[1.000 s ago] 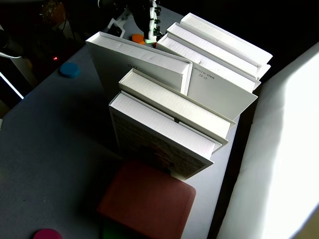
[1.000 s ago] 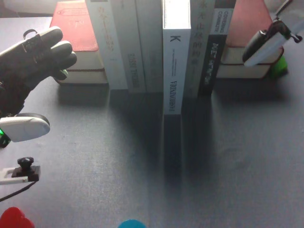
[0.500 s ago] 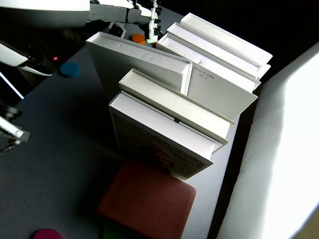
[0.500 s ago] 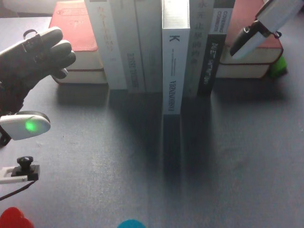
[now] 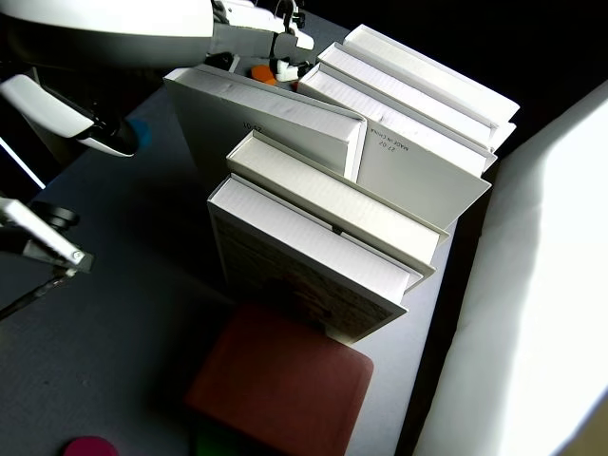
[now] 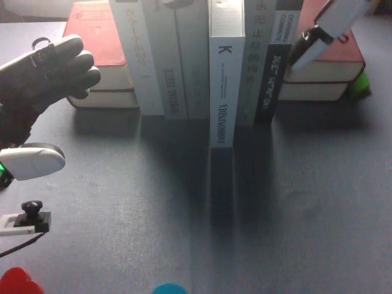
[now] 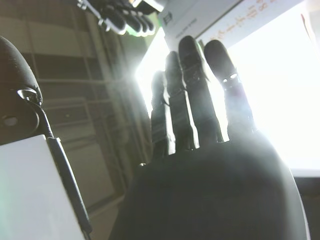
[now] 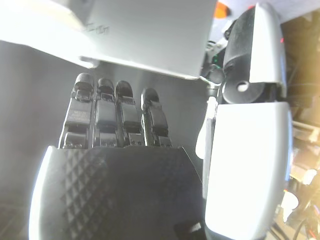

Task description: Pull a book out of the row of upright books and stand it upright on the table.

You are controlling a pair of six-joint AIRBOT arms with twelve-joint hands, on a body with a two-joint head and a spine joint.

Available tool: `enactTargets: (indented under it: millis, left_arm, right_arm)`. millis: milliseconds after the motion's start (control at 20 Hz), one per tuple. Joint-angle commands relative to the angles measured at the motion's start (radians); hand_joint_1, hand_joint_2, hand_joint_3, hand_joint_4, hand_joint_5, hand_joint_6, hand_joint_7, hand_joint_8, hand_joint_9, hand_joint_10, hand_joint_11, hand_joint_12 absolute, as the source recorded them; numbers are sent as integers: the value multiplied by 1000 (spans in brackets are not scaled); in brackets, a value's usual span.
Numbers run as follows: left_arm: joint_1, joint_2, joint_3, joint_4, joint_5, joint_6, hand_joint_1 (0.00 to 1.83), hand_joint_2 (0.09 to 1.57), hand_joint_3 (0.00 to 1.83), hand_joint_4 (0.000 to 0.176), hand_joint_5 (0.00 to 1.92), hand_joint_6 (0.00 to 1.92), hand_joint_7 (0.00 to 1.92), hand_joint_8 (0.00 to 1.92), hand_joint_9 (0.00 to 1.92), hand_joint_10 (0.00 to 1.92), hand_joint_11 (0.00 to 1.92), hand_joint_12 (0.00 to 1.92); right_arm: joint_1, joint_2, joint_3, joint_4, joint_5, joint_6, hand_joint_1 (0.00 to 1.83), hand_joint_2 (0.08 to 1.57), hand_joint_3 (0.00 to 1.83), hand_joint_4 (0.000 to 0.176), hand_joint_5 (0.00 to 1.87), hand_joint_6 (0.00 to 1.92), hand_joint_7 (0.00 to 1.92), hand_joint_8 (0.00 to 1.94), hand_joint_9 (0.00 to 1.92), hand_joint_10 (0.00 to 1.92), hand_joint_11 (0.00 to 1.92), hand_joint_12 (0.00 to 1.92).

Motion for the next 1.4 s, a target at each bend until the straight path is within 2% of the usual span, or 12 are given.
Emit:
enactTargets:
  millis: [0, 150, 200, 250, 300, 600, 750, 800, 850, 950, 1150, 1350]
  left_arm:
    - [-13, 1, 0, -19, -124, -12, 1138, 703, 3, 18, 464, 7, 566, 16, 573, 16, 0, 1413]
    - [-17, 0, 1, -15, -124, -12, 1121, 693, 0, 16, 460, 0, 576, 6, 600, 17, 0, 1445]
    - [-18, 0, 1, -13, -124, -12, 1122, 698, 2, 16, 477, 7, 587, 9, 603, 16, 0, 1437]
    - [-18, 0, 1, -13, -124, -12, 1122, 698, 2, 16, 477, 7, 587, 9, 603, 16, 0, 1437]
    - [-18, -1, 2, -13, -124, -12, 1110, 708, 3, 15, 505, 9, 520, 0, 570, 5, 0, 1344]
    - [-20, -2, -1, -11, -124, -12, 1111, 707, 0, 30, 516, 1, 525, 12, 615, 16, 0, 1398]
    - [-18, -2, -6, -11, -124, -12, 1104, 718, 2, 29, 521, 5, 559, 1, 651, 27, 16, 1442]
    - [-15, -2, -9, -11, -124, -12, 1102, 722, 3, 30, 519, 4, 535, 0, 649, 25, 2, 1433]
    - [-12, -1, -14, -13, -124, -12, 1109, 725, 4, 18, 510, 1, 575, 17, 659, 29, 6, 1430]
    - [-3, 3, -23, -20, -124, -12, 1107, 728, 4, 10, 497, 0, 564, 9, 664, 29, 21, 1438]
    - [8, 11, -36, -26, -124, -12, 1106, 720, 0, 16, 499, 1, 697, 14, 698, 37, 3, 1524]
    - [9, 12, -38, -26, -124, -12, 1080, 742, 7, 11, 449, 0, 451, 0, 632, 6, 0, 1489]
  right_arm:
    - [6, -4, 6, 64, -49, -1, 1344, 794, 1, 0, 436, 27, 261, 7, 205, 37, 0, 837]
    - [-12, -37, 28, 86, -55, -18, 1418, 935, 19, 0, 918, 92, 826, 58, 718, 189, 126, 1477]
    - [-17, -45, 34, 90, -55, -21, 1385, 1071, 0, 0, 1002, 784, 993, 561, 856, 1017, 440, 1466]
    - [-21, -56, 41, 96, -56, -26, 1385, 1071, 0, 0, 1002, 784, 993, 561, 856, 1017, 440, 1466]
    - [-31, -68, 52, 128, -56, -43, 1369, 1119, 1, 0, 1041, 889, 957, 904, 804, 1360, 532, 1683]
    - [-33, -88, 59, 205, -34, -72, 1354, 1162, 1, 0, 945, 1124, 888, 1004, 710, 1435, 382, 1761]
    - [-33, -73, 54, 263, 2, -75, 1335, 1230, 4, 0, 823, 1159, 718, 1361, 623, 1645, 374, 1853]
    - [-33, -55, 43, 292, 34, -69, 1354, 1184, 0, 0, 886, 1105, 811, 1199, 728, 1507, 506, 1805]
    - [-33, -33, 26, 324, 67, -58, 1273, 1167, 0, 0, 922, 858, 884, 1391, 949, 1617, 825, 1898]
    - [-23, 23, -24, 393, 126, -45, 1148, 1161, 5, 0, 884, 1120, 1053, 1897, 1153, 1909, 1169, 1920]
    - [42, 153, -137, 489, 172, -96, 1151, 1147, 0, 0, 922, 1073, 1051, 1936, 1161, 1921, 1180, 1921]
    - [21, 184, -163, 573, 206, -128, 1152, 1146, 0, 0, 923, 1081, 1049, 1931, 1158, 1921, 1178, 1921]
